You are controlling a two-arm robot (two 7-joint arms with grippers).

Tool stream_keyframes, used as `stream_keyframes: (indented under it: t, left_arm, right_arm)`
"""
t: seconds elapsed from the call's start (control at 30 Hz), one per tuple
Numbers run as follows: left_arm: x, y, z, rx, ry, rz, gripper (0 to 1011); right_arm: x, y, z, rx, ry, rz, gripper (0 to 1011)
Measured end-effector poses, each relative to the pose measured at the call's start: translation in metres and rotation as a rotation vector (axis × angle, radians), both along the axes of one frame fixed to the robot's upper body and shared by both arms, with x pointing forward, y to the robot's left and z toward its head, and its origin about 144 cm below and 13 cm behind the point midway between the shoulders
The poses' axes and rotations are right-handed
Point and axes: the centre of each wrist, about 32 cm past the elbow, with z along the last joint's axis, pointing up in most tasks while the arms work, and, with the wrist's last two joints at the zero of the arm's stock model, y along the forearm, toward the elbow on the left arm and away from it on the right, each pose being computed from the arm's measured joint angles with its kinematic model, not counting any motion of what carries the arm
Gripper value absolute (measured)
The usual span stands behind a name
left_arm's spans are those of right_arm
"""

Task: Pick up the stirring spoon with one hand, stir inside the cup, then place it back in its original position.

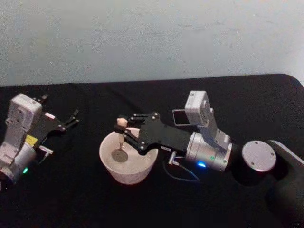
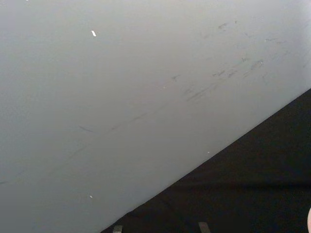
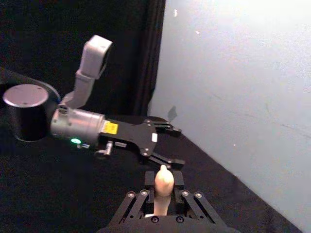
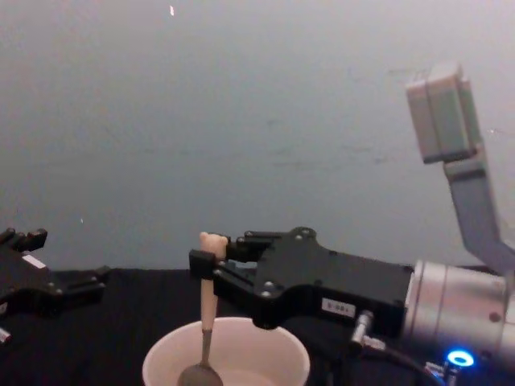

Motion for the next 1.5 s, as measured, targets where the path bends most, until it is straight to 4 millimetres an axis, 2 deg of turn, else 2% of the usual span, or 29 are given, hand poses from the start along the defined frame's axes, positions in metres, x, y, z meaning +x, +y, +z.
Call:
stream_keyframes:
  t: [0.27,0.67,1.13,1.5]
  left_arm:
    - [0.0,0.0,0.0,0.0,0.0,0.0,1001]
    - [0.0,0.0,0.0,0.0,0.0,0.0,1001]
    - [0.0,0.0,0.0,0.0,0.0,0.0,1001]
    - [0.0,0.0,0.0,0.0,0.0,0.0,1001]
  right_arm:
    - [0.012,0.0,0.0,-0.002,-0.005,-0.05,213]
    - [0.015,-0.011,-0.003,-0.012,-0.011,-0.088,213]
    - [-0.001,-0.037,0.001,-0.002,-0.005,-0.11,213]
    - [-0.021,-0.04,-0.002,-0.007,0.027,-0.076,213]
